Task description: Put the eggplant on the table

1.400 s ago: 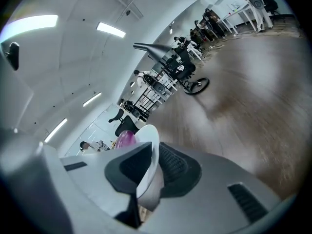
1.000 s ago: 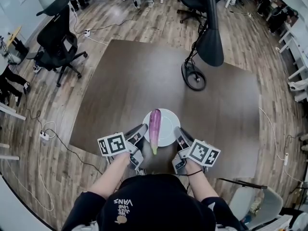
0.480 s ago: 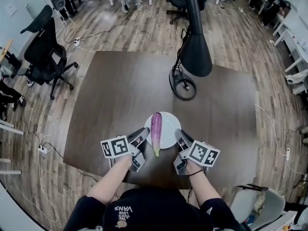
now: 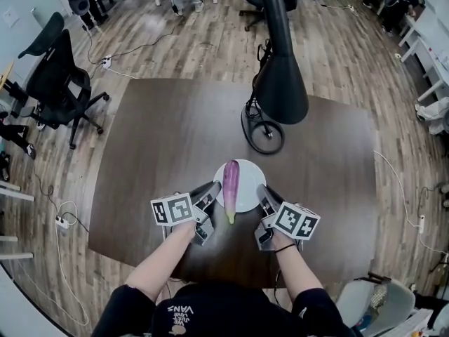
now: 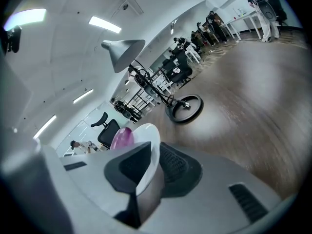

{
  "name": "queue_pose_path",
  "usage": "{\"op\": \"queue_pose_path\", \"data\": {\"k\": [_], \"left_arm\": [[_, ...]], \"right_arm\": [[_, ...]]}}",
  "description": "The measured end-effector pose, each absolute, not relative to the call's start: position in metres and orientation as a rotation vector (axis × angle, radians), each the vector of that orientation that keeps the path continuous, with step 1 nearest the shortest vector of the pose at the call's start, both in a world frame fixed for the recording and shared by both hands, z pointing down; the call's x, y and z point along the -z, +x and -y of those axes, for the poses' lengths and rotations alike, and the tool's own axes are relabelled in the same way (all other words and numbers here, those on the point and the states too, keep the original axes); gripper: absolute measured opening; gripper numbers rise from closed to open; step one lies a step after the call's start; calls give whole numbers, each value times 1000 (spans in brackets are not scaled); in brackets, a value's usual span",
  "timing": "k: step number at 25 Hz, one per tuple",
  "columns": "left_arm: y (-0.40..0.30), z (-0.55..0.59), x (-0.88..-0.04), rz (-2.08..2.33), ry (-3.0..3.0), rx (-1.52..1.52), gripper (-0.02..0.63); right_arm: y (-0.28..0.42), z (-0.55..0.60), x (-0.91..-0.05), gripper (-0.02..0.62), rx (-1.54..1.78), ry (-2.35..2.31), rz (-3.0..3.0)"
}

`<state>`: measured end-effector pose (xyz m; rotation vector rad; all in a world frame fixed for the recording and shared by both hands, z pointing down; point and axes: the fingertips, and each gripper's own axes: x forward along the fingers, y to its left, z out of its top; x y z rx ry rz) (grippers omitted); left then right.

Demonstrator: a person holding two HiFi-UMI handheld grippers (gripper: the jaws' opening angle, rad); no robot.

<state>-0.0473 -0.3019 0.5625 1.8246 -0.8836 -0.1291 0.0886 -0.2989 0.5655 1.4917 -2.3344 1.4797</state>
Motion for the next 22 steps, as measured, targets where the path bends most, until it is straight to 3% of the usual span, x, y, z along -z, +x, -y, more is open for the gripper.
{"op": "queue_pose_path", "data": {"k": [22], "left_arm": [[-27,341,-636,926,1782,-53,31]], "right_arm": [[107,336,-637,54,-1452,1472,2189]]}}
